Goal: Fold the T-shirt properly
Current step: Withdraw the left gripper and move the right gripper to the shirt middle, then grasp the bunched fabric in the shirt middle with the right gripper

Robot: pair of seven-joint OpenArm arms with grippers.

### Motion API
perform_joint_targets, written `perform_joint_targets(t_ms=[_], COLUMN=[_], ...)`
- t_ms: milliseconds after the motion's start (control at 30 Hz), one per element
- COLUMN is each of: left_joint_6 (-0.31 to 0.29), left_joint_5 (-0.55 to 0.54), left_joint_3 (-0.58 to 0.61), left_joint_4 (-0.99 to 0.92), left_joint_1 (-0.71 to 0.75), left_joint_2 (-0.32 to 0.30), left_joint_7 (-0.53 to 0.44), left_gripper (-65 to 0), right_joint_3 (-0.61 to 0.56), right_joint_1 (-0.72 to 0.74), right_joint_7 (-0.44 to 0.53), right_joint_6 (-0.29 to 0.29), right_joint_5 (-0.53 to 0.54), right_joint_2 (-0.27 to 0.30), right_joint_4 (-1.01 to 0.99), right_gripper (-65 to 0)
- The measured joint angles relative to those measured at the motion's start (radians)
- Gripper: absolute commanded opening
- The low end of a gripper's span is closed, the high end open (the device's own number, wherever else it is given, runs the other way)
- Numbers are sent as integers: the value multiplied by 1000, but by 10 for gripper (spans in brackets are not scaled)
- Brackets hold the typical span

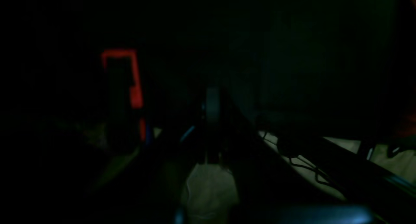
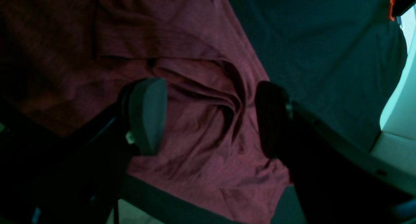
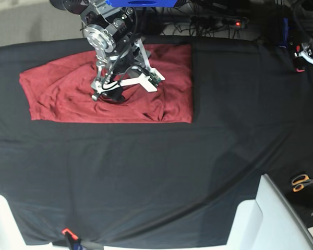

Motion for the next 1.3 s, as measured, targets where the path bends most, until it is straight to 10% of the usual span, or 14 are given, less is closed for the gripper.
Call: perform_joint_targets(t_ms=[200,667,1300], left_joint_6=[-3,-3,-3], left_joint_5=[-2,-3,-2], left_joint_3=[5,5,5], left_joint_4=[-3,-3,-3], left_joint_1=[-1,-3,-6], left_joint_2=[6,7,7], left_joint_7=[-1,-1,-1], left_gripper=[-650,-650,-650], right_joint_3=[-183,-206,-173], right_joint_1=[107,143,187], right_joint_7=[1,-2,-2], right_joint_6=[50,105,83], right_joint_5=[56,310,311], right_joint_2=[70,71,32], right_joint_4=[-38,-118,-156], right_gripper=[-246,-296,-327])
